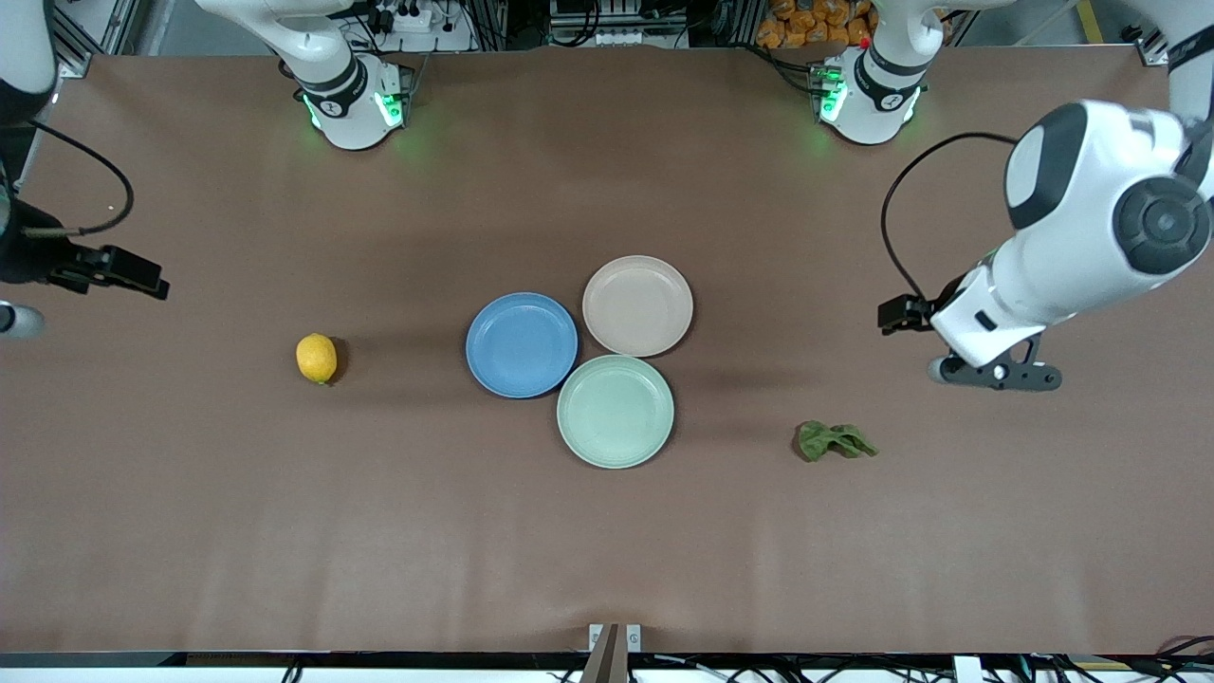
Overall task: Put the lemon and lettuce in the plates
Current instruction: 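Reach the right gripper to the lemon while the left gripper reaches the lettuce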
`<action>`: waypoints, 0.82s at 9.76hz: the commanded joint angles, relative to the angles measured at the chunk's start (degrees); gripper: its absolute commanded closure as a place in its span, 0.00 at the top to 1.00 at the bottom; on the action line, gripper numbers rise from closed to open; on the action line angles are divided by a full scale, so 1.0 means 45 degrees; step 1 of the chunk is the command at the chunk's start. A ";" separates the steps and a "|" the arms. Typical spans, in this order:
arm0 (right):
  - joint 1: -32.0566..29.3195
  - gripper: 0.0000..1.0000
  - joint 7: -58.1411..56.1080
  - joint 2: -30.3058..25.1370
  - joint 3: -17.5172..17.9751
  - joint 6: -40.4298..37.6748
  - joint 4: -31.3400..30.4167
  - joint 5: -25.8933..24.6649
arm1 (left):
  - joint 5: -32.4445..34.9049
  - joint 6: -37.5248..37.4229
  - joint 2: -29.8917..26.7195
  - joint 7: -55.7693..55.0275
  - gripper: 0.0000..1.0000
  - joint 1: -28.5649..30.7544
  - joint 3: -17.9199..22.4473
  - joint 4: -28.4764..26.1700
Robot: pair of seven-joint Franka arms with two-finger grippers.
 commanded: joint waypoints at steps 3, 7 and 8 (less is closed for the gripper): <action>-0.0063 1.00 0.0050 -0.0148 0.0066 0.2032 -0.1917 0.0149 | 0.0735 0.0869 0.1369 -0.1513 1.00 -0.0054 0.0027 0.0472; -0.0043 1.00 0.0050 -0.0148 0.0086 0.4083 -0.3655 0.0129 | 0.0757 0.1590 0.2601 -0.4167 1.00 -0.0093 0.0046 0.0982; 0.0073 1.00 0.0031 -0.0148 0.0086 0.4591 -0.4085 0.0129 | 0.0796 0.1999 0.2913 -0.4891 1.00 -0.0152 0.0047 0.0982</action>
